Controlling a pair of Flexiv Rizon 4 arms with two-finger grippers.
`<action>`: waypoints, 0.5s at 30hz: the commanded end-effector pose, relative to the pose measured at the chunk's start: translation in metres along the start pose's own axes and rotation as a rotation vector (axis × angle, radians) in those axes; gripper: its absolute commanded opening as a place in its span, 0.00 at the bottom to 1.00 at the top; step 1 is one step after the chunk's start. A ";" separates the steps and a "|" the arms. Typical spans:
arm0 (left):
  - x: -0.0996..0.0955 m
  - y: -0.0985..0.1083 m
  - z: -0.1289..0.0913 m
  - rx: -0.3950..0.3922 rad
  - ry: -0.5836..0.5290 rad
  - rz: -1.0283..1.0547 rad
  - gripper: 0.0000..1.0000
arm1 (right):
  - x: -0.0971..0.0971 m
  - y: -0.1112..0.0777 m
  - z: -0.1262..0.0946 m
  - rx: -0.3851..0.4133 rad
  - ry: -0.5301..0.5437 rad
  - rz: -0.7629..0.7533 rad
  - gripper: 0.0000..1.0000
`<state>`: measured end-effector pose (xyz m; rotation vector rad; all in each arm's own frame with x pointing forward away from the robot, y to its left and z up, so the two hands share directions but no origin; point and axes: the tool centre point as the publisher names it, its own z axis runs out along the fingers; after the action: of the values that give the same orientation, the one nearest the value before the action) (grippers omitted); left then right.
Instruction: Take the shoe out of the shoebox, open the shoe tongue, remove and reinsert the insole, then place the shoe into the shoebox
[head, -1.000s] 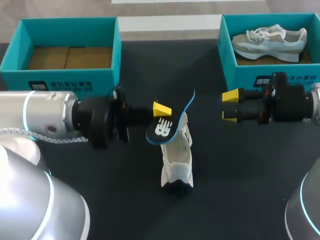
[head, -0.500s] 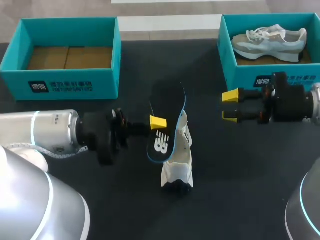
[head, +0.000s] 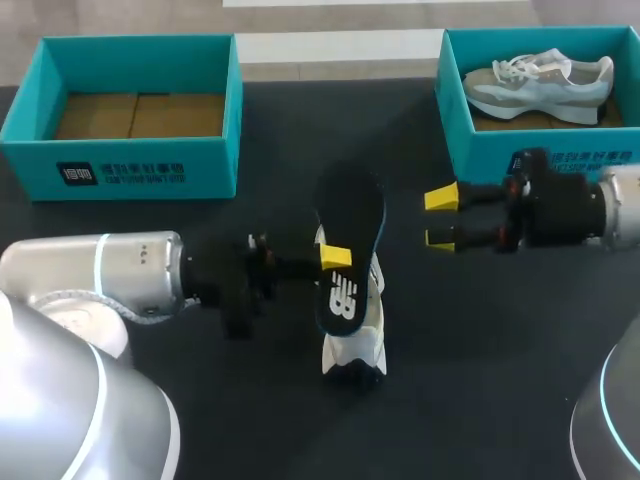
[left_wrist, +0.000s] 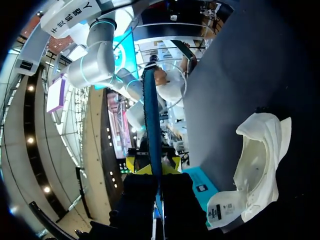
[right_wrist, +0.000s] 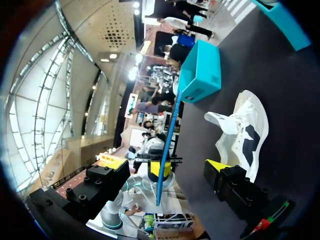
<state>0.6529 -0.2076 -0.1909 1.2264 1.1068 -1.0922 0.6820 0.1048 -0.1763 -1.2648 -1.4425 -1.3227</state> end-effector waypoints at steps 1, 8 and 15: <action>0.010 0.004 0.018 0.003 -0.004 0.003 0.00 | -0.007 0.011 0.018 0.032 0.011 0.008 1.00; 0.016 0.005 0.031 0.005 0.018 0.018 0.00 | -0.008 0.007 0.032 0.057 0.027 0.030 1.00; 0.018 0.003 0.041 -0.001 0.041 0.038 0.00 | -0.008 0.008 0.039 0.071 0.034 0.034 0.67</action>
<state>0.6586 -0.2385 -0.2059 1.2727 1.1062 -1.0478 0.6900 0.1364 -0.1861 -1.2133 -1.4244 -1.2584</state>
